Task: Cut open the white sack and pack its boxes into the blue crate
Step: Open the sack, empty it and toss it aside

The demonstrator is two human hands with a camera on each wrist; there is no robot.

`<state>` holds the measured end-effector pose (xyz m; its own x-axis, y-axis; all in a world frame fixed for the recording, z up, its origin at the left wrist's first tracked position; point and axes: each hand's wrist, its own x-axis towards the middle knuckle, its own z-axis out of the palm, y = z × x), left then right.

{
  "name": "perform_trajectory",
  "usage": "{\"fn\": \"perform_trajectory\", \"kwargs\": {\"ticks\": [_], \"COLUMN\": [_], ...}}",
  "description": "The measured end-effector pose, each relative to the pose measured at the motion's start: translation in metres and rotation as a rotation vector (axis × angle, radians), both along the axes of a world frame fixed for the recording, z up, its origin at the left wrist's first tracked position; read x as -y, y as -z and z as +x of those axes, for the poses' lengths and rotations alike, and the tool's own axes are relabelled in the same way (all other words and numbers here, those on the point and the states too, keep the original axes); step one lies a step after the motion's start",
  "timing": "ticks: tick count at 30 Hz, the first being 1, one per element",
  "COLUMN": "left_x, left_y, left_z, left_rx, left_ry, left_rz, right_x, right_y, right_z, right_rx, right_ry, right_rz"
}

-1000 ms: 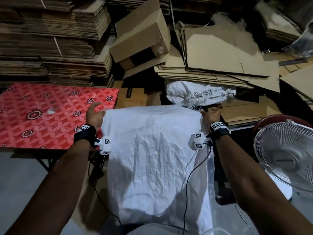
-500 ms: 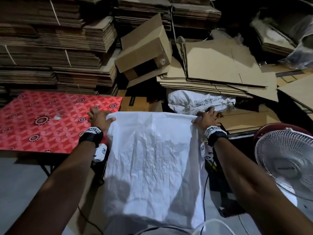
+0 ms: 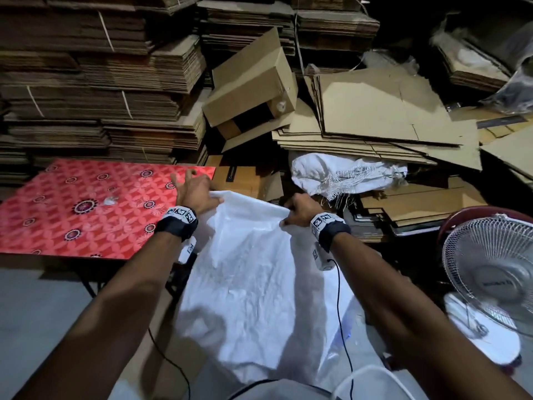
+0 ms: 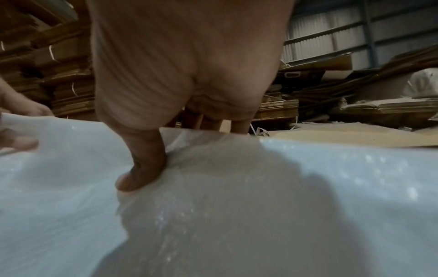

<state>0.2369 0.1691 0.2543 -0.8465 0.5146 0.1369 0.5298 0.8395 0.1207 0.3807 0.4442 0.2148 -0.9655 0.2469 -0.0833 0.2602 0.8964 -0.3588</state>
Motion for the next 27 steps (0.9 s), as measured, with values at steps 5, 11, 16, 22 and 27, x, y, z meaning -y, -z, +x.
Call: {"fn": "perform_trajectory", "kwargs": {"ticks": [5,11,16,22,27], "left_x": [-0.017,-0.027,-0.033,-0.062,-0.062], "left_y": [-0.014,-0.009,-0.008,0.016,0.043], "left_z": [0.011,0.037,0.051,0.081,0.088], "left_rx": [-0.002,0.018,-0.005,0.082,0.431], "left_ry": [0.154,0.216,0.156,0.100,-0.155], "left_rz": [-0.385,-0.214,-0.195,-0.148,0.160], "right_x": [0.018,0.016,0.020,0.041,0.048], "right_y": [-0.014,-0.016,-0.016,-0.010,0.003], "right_z": [-0.014,-0.015,0.001,-0.009,0.001], "right_rx": [-0.085,0.078,0.037,-0.034,0.142], "right_ry": [-0.057,-0.016,0.162,0.480,0.564], "right_rz": [-0.016,0.049,0.205,0.047,-0.314]}}
